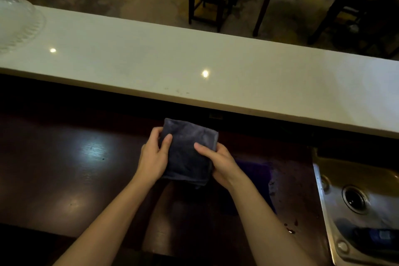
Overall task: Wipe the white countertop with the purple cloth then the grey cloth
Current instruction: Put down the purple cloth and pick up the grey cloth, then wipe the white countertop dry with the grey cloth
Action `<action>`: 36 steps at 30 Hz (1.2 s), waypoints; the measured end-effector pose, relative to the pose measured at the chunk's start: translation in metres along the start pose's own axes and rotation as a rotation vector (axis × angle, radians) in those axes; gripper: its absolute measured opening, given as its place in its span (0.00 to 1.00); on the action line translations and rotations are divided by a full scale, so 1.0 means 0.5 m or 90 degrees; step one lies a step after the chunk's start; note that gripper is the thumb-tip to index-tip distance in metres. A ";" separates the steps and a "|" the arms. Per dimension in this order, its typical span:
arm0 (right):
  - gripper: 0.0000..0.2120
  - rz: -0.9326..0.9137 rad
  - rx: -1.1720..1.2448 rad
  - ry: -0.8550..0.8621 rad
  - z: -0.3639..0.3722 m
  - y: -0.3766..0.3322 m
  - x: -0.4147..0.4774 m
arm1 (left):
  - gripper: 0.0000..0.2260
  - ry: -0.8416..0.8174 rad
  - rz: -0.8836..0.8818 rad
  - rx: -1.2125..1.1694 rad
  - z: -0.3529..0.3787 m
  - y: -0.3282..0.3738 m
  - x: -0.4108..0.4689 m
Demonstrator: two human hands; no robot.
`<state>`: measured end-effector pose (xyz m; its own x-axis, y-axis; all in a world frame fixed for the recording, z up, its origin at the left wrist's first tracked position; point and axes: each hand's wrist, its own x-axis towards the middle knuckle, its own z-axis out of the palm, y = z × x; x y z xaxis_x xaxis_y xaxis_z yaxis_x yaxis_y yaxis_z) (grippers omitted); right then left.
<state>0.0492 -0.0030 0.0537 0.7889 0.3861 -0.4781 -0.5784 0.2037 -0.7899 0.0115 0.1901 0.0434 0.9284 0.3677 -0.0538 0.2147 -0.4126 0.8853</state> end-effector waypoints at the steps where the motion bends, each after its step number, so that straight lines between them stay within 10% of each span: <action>1: 0.20 -0.011 0.028 -0.025 0.010 -0.021 -0.005 | 0.07 0.004 0.024 -0.027 -0.006 0.021 0.006; 12: 0.19 -0.122 0.144 -0.134 0.082 -0.241 -0.059 | 0.11 -0.014 0.234 -0.128 -0.076 0.267 0.089; 22: 0.13 -0.290 0.166 0.115 -0.035 -0.353 -0.093 | 0.25 -0.021 0.203 0.354 -0.113 0.203 0.171; 26: 0.06 -0.359 -0.009 0.350 -0.103 -0.388 -0.108 | 0.26 -0.026 0.196 0.491 -0.105 0.173 0.174; 31: 0.21 -0.361 -0.313 0.582 -0.190 -0.404 -0.122 | 0.24 0.001 0.226 0.520 -0.102 0.160 0.176; 36: 0.24 -0.443 -0.622 0.523 -0.261 -0.370 -0.119 | 0.23 -0.009 0.238 0.521 -0.110 0.168 0.175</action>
<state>0.1363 -0.1811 0.1785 0.9331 -0.2153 0.2880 0.0682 -0.6804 -0.7297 0.0939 0.2335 0.1384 0.9835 0.0819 0.1614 0.0412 -0.9697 0.2407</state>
